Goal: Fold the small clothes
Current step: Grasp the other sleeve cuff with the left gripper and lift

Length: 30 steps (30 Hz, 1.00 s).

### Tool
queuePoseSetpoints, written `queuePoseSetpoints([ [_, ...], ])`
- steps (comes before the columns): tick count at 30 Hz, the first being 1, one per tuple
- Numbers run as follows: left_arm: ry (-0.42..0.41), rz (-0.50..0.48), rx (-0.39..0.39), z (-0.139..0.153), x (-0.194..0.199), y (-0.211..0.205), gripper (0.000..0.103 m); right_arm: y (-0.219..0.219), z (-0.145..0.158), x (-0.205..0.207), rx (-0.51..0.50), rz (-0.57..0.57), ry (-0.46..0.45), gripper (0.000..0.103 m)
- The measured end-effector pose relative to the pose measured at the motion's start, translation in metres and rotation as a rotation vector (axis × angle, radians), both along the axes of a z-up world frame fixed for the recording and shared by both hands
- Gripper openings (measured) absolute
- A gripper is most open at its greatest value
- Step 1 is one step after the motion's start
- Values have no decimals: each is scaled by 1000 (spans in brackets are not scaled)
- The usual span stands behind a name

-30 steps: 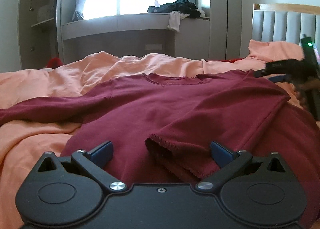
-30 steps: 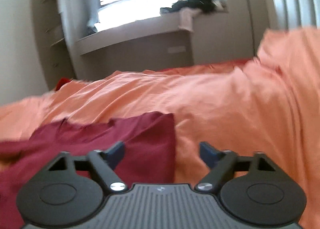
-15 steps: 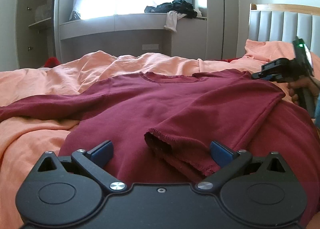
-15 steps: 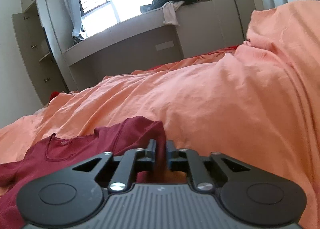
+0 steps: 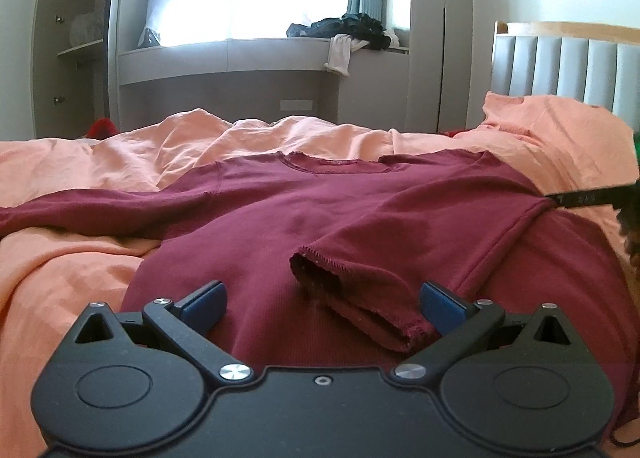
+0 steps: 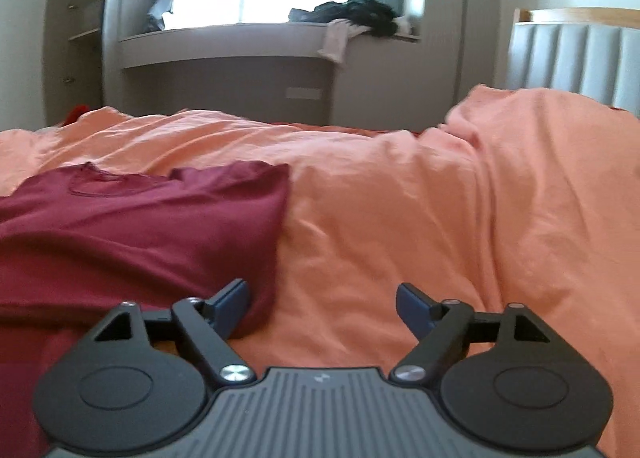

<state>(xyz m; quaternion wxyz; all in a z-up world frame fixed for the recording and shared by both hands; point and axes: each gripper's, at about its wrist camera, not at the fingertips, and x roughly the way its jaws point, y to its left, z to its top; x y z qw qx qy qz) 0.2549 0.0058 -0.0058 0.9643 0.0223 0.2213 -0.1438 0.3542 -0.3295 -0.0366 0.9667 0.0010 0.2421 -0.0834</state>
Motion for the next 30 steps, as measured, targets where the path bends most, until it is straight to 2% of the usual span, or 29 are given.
queuePoseSetpoints([
  [2, -3, -5, -28, 4, -4, 7, 103, -2, -3, -6, 20, -25, -10, 86],
  [4, -6, 3, -67, 9, -9, 17, 103, -6, -2, -12, 52, -39, -21, 92],
  [7, -28, 66, -119, 18, -14, 38, 103, -3, 4, -25, 48, -19, -67, 103],
  [9, -45, 119, -138, 24, -15, 54, 103, 2, 11, -36, 51, 8, -117, 103],
  [11, -61, 205, -158, 31, -14, 75, 103, 8, 17, -44, 68, 33, -162, 103],
  [14, -75, 385, -193, 43, -5, 116, 103, 17, 23, -56, 122, 99, -222, 103],
  [17, -64, 543, -177, 54, 17, 158, 103, 25, 26, -60, 138, 144, -256, 103],
  [23, 23, 768, -161, 71, 67, 238, 103, 42, 28, -59, 111, 206, -280, 103],
  [29, -4, 925, -165, 78, 91, 297, 102, 54, 22, -54, 109, 235, -263, 103],
  [30, -11, 945, -169, 78, 93, 303, 97, 56, 21, -53, 103, 238, -260, 103],
])
